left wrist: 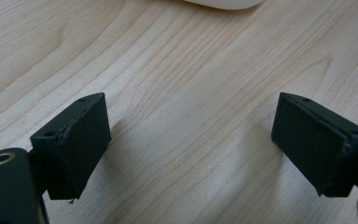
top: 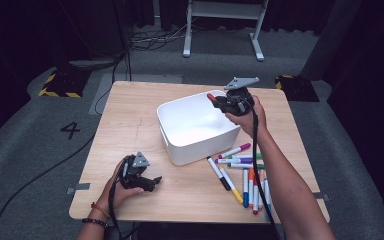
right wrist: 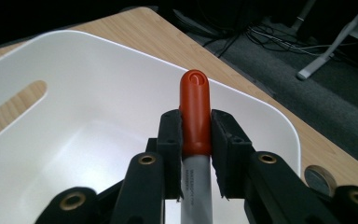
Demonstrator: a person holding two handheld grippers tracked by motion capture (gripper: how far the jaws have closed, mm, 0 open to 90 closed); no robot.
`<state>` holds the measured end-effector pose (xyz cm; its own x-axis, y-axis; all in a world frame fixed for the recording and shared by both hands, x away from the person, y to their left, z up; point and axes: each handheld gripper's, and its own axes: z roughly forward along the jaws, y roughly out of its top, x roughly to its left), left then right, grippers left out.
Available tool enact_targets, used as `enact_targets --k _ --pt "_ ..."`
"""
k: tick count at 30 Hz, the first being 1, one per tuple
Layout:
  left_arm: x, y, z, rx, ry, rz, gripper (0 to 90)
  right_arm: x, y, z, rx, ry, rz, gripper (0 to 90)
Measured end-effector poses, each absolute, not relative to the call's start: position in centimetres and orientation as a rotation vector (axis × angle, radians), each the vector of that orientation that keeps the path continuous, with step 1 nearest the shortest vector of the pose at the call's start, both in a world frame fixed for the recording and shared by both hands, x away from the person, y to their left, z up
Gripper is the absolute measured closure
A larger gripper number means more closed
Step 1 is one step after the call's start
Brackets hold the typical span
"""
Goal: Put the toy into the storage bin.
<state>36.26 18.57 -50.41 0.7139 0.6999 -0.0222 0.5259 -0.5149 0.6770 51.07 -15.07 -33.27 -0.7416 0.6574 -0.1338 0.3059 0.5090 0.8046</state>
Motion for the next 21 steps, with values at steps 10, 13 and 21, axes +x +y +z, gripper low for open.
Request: enact_targets --k 10,13,21 --pt "36.3 18.6 -50.4 2.240 0.926 0.333 11.7 52.3 -15.3 -34.6 0.884 2.320 1.046 74.4" --pt "36.3 18.6 -50.4 2.240 0.926 0.333 11.7 52.7 -15.6 -35.0 0.908 2.308 1.014 74.4" --pt "36.3 18.6 -50.4 2.240 0.927 0.332 11.7 53.2 -15.8 -35.8 0.966 2.309 0.998 74.2"
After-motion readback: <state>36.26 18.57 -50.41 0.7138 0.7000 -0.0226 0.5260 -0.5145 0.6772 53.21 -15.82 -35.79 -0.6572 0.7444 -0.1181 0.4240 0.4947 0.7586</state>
